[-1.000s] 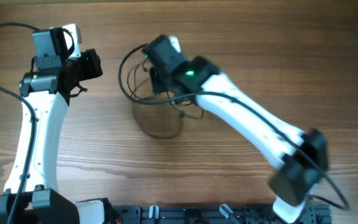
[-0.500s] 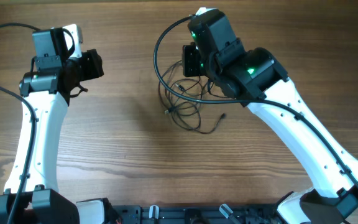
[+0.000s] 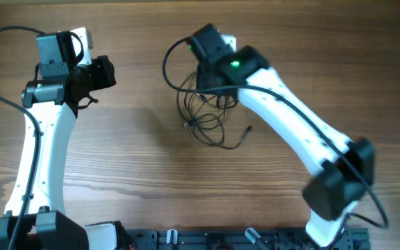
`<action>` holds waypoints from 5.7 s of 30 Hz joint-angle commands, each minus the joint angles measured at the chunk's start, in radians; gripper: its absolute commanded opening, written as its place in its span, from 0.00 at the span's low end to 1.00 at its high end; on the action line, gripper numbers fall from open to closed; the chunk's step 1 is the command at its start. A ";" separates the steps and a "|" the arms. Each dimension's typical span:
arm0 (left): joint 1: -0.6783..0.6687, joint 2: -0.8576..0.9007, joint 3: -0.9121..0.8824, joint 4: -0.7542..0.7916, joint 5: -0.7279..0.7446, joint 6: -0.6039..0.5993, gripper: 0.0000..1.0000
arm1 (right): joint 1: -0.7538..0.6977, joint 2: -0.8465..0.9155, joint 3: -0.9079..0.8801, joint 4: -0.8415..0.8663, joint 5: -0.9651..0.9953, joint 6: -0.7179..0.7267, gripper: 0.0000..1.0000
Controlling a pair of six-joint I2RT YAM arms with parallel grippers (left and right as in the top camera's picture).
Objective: Untangle cables
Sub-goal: 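Lower the lifted cables back onto the table with the right gripper, then grasp a black cable with the right gripper and drag it up-right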
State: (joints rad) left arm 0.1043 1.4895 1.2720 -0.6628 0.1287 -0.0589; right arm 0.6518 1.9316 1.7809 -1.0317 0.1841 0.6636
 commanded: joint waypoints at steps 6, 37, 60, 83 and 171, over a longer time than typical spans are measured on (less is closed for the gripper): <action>0.005 0.003 0.004 0.008 0.013 -0.009 0.58 | 0.005 0.170 -0.010 0.022 -0.050 0.089 0.41; 0.005 0.003 0.004 0.003 0.017 -0.009 0.58 | 0.052 0.301 -0.010 0.092 -0.035 0.230 0.56; 0.005 0.003 0.004 0.003 0.017 -0.008 0.58 | 0.052 0.376 -0.010 0.160 -0.073 0.201 0.56; 0.005 0.003 0.004 -0.001 0.017 -0.009 0.58 | 0.042 0.193 0.055 0.126 -0.069 0.021 0.05; 0.005 0.003 0.004 -0.030 0.084 0.006 0.58 | -0.198 -0.198 0.676 -0.409 0.350 -0.371 0.04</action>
State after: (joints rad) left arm 0.1043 1.4895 1.2720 -0.6945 0.1940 -0.0582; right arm 0.4564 1.7668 2.4447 -1.4158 0.2787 0.2253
